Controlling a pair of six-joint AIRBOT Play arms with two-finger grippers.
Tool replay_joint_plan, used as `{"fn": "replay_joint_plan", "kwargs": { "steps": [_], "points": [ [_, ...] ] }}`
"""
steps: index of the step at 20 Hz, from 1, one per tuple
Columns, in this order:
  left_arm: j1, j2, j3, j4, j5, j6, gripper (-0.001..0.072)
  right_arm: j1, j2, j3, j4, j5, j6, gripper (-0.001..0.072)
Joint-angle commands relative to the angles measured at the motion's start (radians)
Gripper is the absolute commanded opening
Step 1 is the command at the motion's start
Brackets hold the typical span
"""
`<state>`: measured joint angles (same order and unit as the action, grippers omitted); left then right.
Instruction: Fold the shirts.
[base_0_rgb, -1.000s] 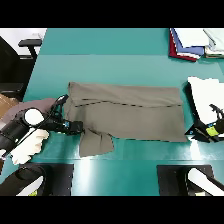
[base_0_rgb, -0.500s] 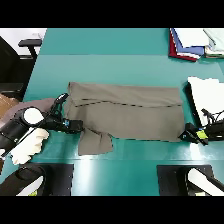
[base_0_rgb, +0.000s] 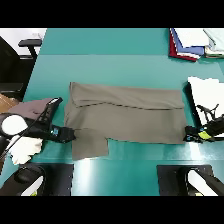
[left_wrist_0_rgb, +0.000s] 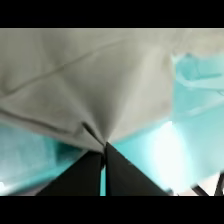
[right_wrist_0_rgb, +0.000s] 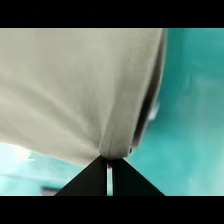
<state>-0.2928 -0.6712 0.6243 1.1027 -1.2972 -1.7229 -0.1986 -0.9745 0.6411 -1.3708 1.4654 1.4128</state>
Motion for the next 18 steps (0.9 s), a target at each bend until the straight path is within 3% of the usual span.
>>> {"fn": "replay_joint_plan", "kwargs": {
  "steps": [1, 5, 11, 18],
  "points": [
    [0.0, 0.09, 0.025, 0.003, -0.135, -0.058, 0.0021, 0.019, 0.126, 0.058, -0.07, 0.113, 0.002, 0.0011],
    [0.0, 0.003, 0.152, 0.075, 0.035, -0.022, 0.002, 0.034, 0.112, 0.196, -0.061, 0.04, 0.031, 0.0011],
    [0.001, -0.372, 0.367, 0.368, 0.216, 0.048, 0.0023, 0.172, -0.233, 0.486, -0.061, -0.114, 0.047, 0.0011],
    [0.125, -0.591, 0.446, 0.294, 0.48, 0.05, 0.0027, 0.176, -0.563, 0.79, 0.015, -0.095, 0.045, 0.0015]
  ]
}}
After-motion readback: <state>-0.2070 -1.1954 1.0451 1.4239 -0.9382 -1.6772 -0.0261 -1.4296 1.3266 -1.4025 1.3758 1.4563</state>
